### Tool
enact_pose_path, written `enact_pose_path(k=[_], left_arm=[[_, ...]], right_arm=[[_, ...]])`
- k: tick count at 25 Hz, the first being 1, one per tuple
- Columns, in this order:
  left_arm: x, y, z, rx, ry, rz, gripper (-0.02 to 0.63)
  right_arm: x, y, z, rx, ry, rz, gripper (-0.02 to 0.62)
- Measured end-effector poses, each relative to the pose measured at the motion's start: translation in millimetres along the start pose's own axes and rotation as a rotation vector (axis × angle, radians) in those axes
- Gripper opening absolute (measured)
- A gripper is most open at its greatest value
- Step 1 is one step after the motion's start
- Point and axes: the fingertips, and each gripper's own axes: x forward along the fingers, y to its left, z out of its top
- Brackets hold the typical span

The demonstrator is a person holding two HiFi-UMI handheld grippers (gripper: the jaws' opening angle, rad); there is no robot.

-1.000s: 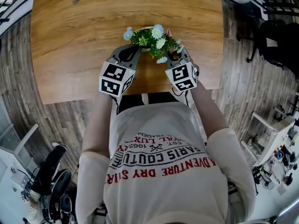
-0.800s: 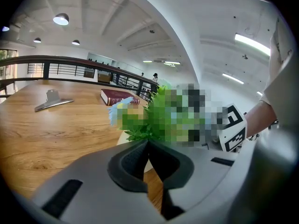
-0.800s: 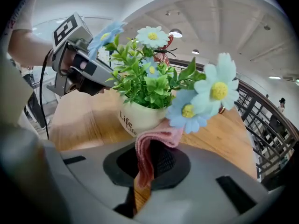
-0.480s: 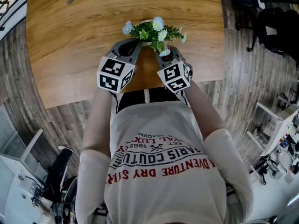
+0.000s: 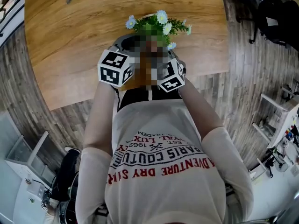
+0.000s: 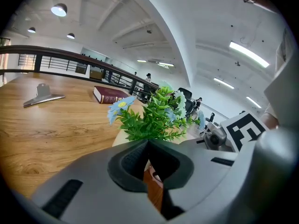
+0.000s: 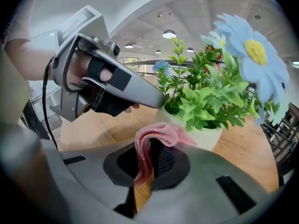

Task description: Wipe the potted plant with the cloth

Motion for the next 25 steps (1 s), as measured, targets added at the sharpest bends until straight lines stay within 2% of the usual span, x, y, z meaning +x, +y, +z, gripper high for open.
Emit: enact_pose_path(k=[4, 6, 9, 13, 18, 25], left_arm=[[1, -1, -1, 0.029, 0.021, -0.029, 0.015], [1, 0, -2, 0.018, 0.022, -0.037, 0.015], [1, 2, -2, -0.015, 0.020, -0.037, 0.015], [3, 1, -1, -0.002, 0.017, -0.013, 0.015], [6, 1, -5, 0.039, 0.016, 0.025, 0.015], [10, -5, -3, 0.111, 0.025, 0.110, 0.015]], right_arm=[[-8, 8, 14, 0.016, -0.053, -0.002, 0.035], [-14, 9, 14, 0.018, -0.059, -0.009, 0.037], [-27, 5, 6, 0.042, -0.051, -0.028, 0.035], [-47, -9, -16, 0.083, -0.030, -0.067, 0.037], [-71, -46, -41, 0.118, 0.026, -0.140, 0.037], [-90, -132, -53, 0.148, 0.045, -0.206, 0.035]])
